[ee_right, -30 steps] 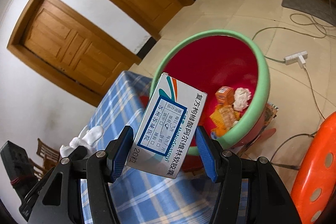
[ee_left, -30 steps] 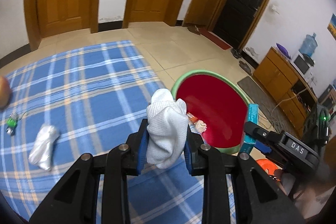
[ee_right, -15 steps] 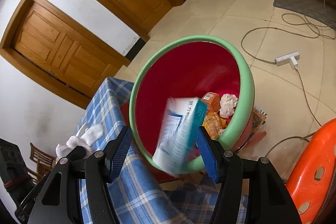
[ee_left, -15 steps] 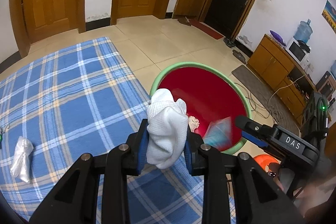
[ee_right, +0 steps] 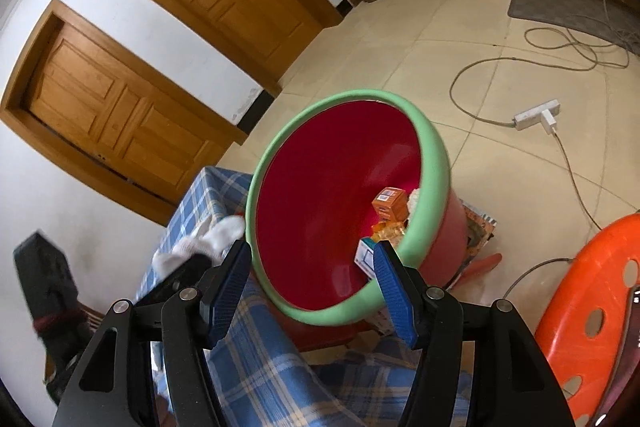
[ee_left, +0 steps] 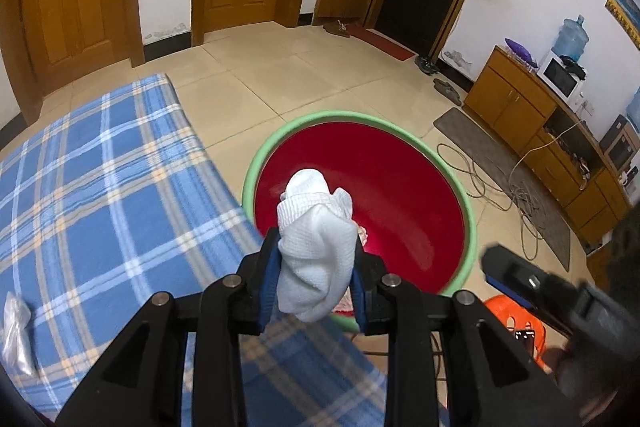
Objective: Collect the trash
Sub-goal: 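Open the right tool over the bucket while the left tool releases the sock, then move both open tools back over the table, then grasp the green figurine keychain with the left tool and lift it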
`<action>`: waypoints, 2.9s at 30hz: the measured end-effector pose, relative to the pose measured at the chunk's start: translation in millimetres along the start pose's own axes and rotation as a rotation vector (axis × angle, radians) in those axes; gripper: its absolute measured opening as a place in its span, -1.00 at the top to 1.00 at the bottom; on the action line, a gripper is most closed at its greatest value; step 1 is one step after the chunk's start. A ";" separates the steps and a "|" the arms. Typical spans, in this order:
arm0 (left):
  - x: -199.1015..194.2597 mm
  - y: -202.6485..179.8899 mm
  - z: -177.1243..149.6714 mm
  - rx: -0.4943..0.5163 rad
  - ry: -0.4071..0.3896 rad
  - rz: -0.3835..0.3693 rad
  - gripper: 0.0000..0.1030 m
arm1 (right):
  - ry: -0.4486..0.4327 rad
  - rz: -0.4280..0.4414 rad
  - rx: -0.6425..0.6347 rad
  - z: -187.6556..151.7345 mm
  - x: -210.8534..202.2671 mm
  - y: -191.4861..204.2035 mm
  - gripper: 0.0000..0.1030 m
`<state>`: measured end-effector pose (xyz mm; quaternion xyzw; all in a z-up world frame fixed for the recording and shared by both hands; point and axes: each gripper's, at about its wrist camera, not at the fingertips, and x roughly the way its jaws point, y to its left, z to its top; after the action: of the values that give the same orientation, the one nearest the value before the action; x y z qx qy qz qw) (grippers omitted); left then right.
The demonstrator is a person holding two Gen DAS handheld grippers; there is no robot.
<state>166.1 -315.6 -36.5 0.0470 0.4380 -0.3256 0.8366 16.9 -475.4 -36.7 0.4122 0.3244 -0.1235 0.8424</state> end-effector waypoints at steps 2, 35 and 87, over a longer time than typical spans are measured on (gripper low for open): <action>4.2 -1.6 0.9 -0.004 0.010 0.002 0.30 | -0.010 -0.014 -0.005 0.3 -3.9 -1.4 -0.26; -134.1 49.8 -34.8 -0.110 -0.148 0.153 -0.02 | 0.012 0.063 -0.195 -34.9 -36.8 71.0 -0.28; -107.1 312.6 -93.1 -0.330 -0.031 0.400 -0.02 | 0.117 0.015 -0.447 -119.6 26.0 194.6 -0.34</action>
<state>240.6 17.2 -76.3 -0.0095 0.4544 -0.0783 0.8873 75.9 -258.7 12.3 0.2241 0.3890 -0.0183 0.8934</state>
